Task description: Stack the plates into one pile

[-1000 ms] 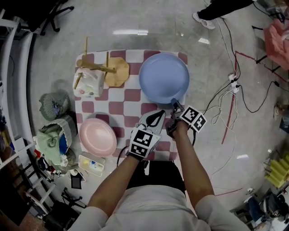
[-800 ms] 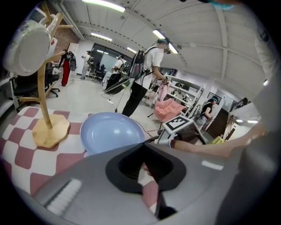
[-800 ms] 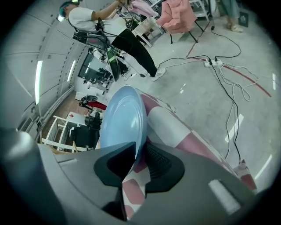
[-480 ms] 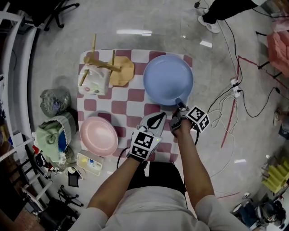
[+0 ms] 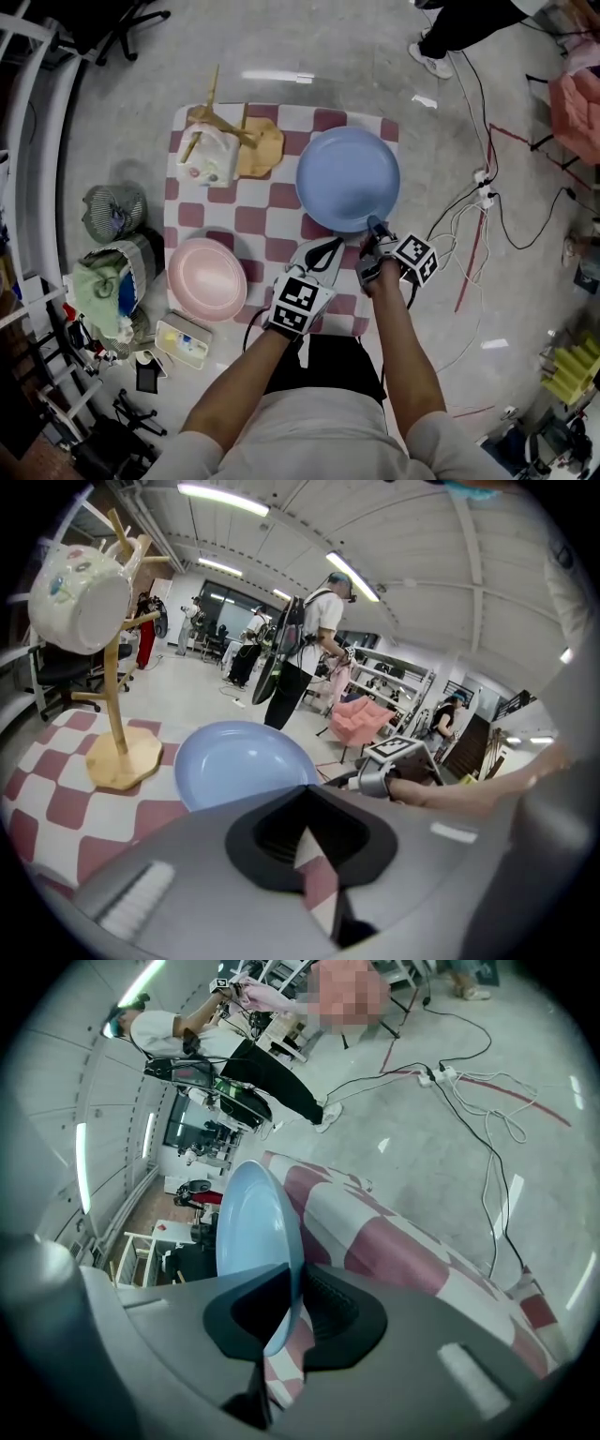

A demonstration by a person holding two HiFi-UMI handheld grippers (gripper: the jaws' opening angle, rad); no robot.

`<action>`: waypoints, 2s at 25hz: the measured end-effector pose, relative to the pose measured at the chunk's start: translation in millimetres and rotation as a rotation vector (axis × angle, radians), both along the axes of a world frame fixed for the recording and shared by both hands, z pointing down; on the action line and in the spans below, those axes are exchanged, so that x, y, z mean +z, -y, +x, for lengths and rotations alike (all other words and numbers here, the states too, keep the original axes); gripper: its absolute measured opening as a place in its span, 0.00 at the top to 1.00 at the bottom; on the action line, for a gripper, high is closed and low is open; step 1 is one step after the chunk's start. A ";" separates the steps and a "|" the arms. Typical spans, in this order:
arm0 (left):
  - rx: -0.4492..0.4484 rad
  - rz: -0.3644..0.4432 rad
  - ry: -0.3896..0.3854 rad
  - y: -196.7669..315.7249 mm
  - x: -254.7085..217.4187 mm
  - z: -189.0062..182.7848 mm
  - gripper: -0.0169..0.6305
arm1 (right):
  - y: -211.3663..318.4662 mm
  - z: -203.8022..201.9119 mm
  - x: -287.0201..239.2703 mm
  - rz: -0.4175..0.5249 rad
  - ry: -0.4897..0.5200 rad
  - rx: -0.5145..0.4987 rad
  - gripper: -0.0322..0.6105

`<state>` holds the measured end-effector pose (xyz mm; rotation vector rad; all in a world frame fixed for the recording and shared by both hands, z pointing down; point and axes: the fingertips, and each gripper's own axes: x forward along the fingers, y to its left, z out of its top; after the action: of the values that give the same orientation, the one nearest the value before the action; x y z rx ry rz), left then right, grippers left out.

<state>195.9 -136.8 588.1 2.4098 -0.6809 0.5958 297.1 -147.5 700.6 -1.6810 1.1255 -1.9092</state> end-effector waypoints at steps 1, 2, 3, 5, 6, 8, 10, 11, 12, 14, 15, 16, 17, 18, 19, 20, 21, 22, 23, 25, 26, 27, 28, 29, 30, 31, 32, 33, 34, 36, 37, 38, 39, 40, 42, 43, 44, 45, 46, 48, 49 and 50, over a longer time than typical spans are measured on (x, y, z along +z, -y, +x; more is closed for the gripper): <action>0.000 0.004 -0.003 -2.7 -2.3 -1.6 0.96 | -3.4 -2.2 -3.5 0.004 -0.002 -0.006 0.88; 0.000 0.008 -0.007 -5.7 -5.0 -3.2 0.96 | -7.0 -4.5 -7.3 0.009 -0.004 -0.010 0.88; 0.000 0.013 -0.011 -9.2 -8.0 -5.1 0.96 | -11.0 -7.2 -11.3 0.013 -0.006 -0.013 0.88; 0.001 0.022 -0.018 -17.4 -14.3 -10.6 0.96 | -20.2 -14.8 -19.6 0.021 -0.008 -0.021 0.88; 0.000 0.027 -0.020 -21.7 -17.6 -14.2 0.96 | -25.3 -19.6 -23.7 0.023 -0.008 -0.026 0.88; -0.008 0.034 -0.024 -29.9 -24.2 -22.3 0.96 | -36.1 -30.3 -31.7 0.025 -0.008 -0.042 0.87; -0.021 0.041 -0.029 -36.1 -29.7 -30.3 0.96 | -46.1 -40.8 -37.6 0.024 -0.009 -0.060 0.87; -0.023 0.049 -0.032 -37.2 -31.9 -34.4 0.96 | -48.9 -46.3 -39.7 0.027 -0.009 -0.066 0.87; -0.023 0.058 -0.035 -37.6 -34.0 -39.6 0.96 | -50.4 -53.2 -41.5 0.033 -0.009 -0.070 0.87; -0.031 0.073 -0.038 -42.8 -37.6 -55.1 0.96 | -56.3 -73.7 -43.7 0.043 -0.006 -0.089 0.87; -0.042 0.075 -0.037 -48.5 -38.6 -64.8 0.96 | -62.0 -85.9 -44.2 0.043 -0.003 -0.106 0.87; -0.053 0.075 -0.037 -55.3 -39.4 -74.4 0.96 | -68.8 -98.1 -44.8 0.042 -0.001 -0.124 0.87; -0.060 0.075 -0.036 -62.7 -40.5 -83.9 0.96 | -76.4 -109.9 -45.7 0.040 0.000 -0.139 0.87; -0.064 0.075 -0.035 -70.0 -42.2 -93.3 0.96 | -83.9 -121.5 -47.2 0.038 0.002 -0.151 0.87; -0.068 0.076 -0.035 -76.6 -44.5 -102.8 0.96 | -90.7 -133.2 -49.1 0.037 0.003 -0.164 0.87; -0.074 0.078 -0.034 -81.6 -46.8 -112.5 0.96 | -95.9 -145.2 -51.2 0.037 0.005 -0.179 0.87; -0.086 0.081 -0.033 -84.7 -48.7 -122.0 0.96 | -98.9 -157.2 -53.2 0.039 0.007 -0.198 0.87; -0.100 0.086 -0.032 -86.2 -49.8 -131.2 0.96 | -100.0 -169.0 -54.7 0.042 0.010 -0.219 0.87; -0.116 0.090 -0.031 -87.2 -50.3 -140.3 0.96 | -100.4 -180.6 -55.7 0.046 0.012 -0.240 0.87; -0.143 0.095 -0.027 -91.0 -50.3 -158.5 0.96 | -102.6 -203.6 -57.2 0.054 0.016 -0.279 0.87; -0.154 0.095 -0.025 -93.7 -50.4 -167.5 0.96 | -104.6 -214.9 -58.1 0.056 0.019 -0.295 0.87; -0.165 0.096 -0.024 -96.7 -50.6 -176.3 0.96 | -106.9 -225.8 -59.0 0.057 0.021 -0.312 0.87; -0.177 0.096 -0.022 -99.7 -50.6 -184.9 0.96 | -109.4 -236.2 -59.5 0.057 0.023 -0.328 0.87; -0.188 0.097 -0.020 -102.4 -50.6 -193.6 0.96 | -111.9 -246.2 -59.7 0.056 0.025 -0.344 0.87; -0.199 0.099 -0.017 -104.8 -50.6 -202.4 0.96 | -114.3 -256.0 -59.9 0.056 0.026 -0.361 0.87; -0.209 0.101 -0.014 -106.8 -50.8 -211.2 0.96 | -116.3 -265.6 -60.1 0.057 0.026 -0.378 0.87; -0.221 0.104 -0.011 -108.5 -51.2 -220.1 0.96 | -118.2 -275.0 -60.0 0.057 0.026 -0.395 0.87; -0.233 0.107 -0.008 -109.9 -51.6 -229.1 0.96 | -120.1 -284.1 -59.4 0.056 0.025 -0.412 0.87; -0.247 0.109 -0.006 -111.4 -51.7 -237.9 0.96 | -122.1 -292.9 -58.0 0.053 0.025 -0.428 0.87; -0.273 0.110 -0.003 -114.8 -51.0 -254.3 0.96 | -126.3 -309.5 -54.3 0.048 0.025 -0.459 0.87; -0.284 0.109 -0.001 -116.7 -50.2 -261.7 0.96 | -128.2 -317.3 -52.5 0.044 0.025 -0.474 0.87; -0.295 0.108 0.001 -118.6 -49.1 -268.6 0.96 | -130.0 -324.9 -50.7 0.040 0.026 -0.489 0.87; -0.306 0.106 0.004 -120.7 -47.9 -274.9 0.96 | -131.8 -332.1 -49.0 0.036 0.026 -0.504 0.86; -0.317 0.103 0.006 -123.0 -46.6 -280.9 0.96 | -133.5 -338.8 -47.2 0.032 0.027 -0.518 0.86; -0.336 0.097 0.008 -127.5 -44.2 -292.0 0.96 | -136.8 -350.8 -43.5 0.026 0.026 -0.542 0.86; -0.345 0.095 0.009 -129.4 -43.1 -297.2 0.96 | -138.0 -356.3 -41.5 0.023 0.025 -0.553 0.86; -0.353 0.093 0.011 -130.8 -41.9 -302.2 0.96 | -138.6 -361.3 -39.3 0.020 0.023 -0.562 0.86; -0.361 0.091 0.013 -132.0 -40.4 -306.8 0.96 | -138.7 -365.9 -36.8 0.018 0.021 -0.571 0.86; -0.368 0.089 0.015 -132.9 -38.8 -311.0 0.96 | -138.4 -370.0 -34.0 0.016 0.020 -0.579 0.86; -0.383 0.085 0.018 -134.2 -35.3 -318.1 0.96 | -136.8 -376.5 -28.8 0.014 0.020 -0.592 0.86; -0.391 0.083 0.020 -134.4 -33.6 -321.2 0.96 | -135.7 -379.0 -26.4 0.013 0.020 -0.598 0.85; -0.397 0.081 0.021 -134.3 -32.1 -324.0 0.96 | -134.6 -381.1 -24.1 0.011 0.021 -0.601 0.85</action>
<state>-128.0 -2.5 556.0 2.2509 -1.1747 0.4328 -84.0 -12.9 676.6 -1.4079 1.7784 -2.2357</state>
